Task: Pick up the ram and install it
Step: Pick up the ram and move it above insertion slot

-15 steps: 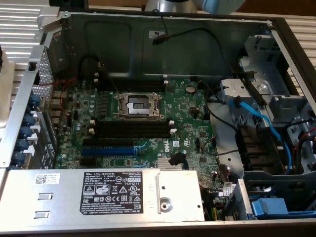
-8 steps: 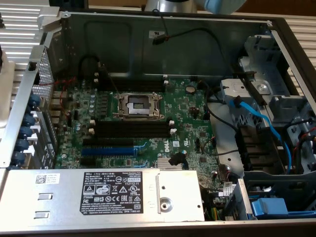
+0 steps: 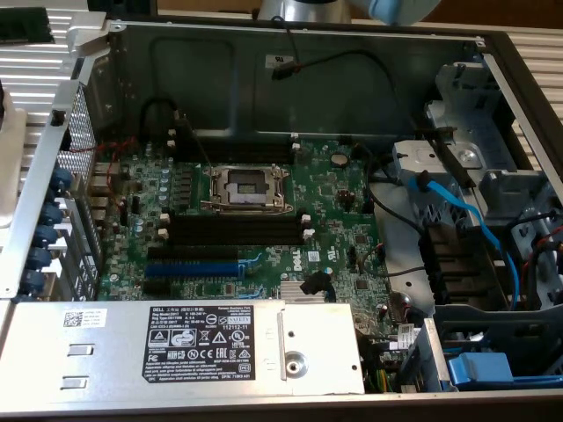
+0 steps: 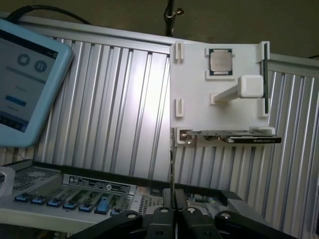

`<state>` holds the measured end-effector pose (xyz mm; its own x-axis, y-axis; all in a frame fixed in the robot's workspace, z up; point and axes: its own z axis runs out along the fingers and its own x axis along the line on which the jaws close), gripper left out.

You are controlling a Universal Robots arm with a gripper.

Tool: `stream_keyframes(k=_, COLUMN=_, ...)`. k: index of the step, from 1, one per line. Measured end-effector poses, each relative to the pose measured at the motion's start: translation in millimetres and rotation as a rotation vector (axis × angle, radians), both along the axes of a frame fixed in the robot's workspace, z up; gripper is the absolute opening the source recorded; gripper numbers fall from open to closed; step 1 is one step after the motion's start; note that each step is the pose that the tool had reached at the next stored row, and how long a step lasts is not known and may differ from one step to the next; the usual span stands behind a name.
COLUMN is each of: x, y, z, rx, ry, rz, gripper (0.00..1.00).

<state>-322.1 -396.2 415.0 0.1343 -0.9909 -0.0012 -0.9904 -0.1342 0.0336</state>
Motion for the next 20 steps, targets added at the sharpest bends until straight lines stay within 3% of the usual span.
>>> stream_keyframes(k=20, x=91.1, y=-7.8, z=9.7, rx=0.0011, ry=0.0016, rz=0.0, gripper=0.12)
